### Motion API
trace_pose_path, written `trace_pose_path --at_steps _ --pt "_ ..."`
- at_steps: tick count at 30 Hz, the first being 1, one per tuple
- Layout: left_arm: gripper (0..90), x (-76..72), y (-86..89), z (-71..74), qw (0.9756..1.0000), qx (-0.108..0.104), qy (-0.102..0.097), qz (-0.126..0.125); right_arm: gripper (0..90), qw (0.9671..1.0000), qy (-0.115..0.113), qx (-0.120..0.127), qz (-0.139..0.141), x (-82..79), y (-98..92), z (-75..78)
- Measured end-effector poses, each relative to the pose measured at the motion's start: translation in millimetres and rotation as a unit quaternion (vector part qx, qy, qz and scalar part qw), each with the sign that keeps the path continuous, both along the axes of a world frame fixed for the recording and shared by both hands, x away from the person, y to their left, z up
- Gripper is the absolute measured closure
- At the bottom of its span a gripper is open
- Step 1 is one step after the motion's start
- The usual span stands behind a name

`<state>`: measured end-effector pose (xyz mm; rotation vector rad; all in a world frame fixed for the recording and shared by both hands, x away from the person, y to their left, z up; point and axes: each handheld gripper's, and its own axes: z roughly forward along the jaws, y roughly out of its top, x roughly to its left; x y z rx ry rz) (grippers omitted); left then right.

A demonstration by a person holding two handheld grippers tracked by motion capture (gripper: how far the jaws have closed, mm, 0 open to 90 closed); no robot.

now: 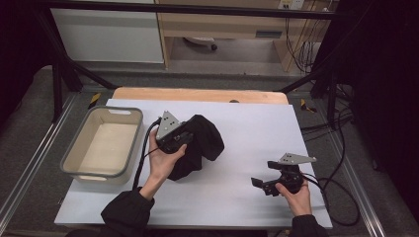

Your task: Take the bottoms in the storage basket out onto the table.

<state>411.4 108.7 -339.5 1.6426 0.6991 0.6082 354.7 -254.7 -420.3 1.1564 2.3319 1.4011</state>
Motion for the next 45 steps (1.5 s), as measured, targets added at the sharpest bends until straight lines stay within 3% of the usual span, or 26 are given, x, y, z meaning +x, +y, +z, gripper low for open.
trace_pose_path --at_steps 28,45 --pt "79.3 0.4 -18.7 -33.8 0.9979 0.046 0.037 -0.028 0.6 1.0 0.0 -0.001 0.001 0.0 0.2 -0.2" --pt "76.9 0.0 -28.5 -49.8 0.9932 0.086 0.065 -0.045 0.6 1.0 0.0 -0.001 0.001 0.0 0.1 -0.1"
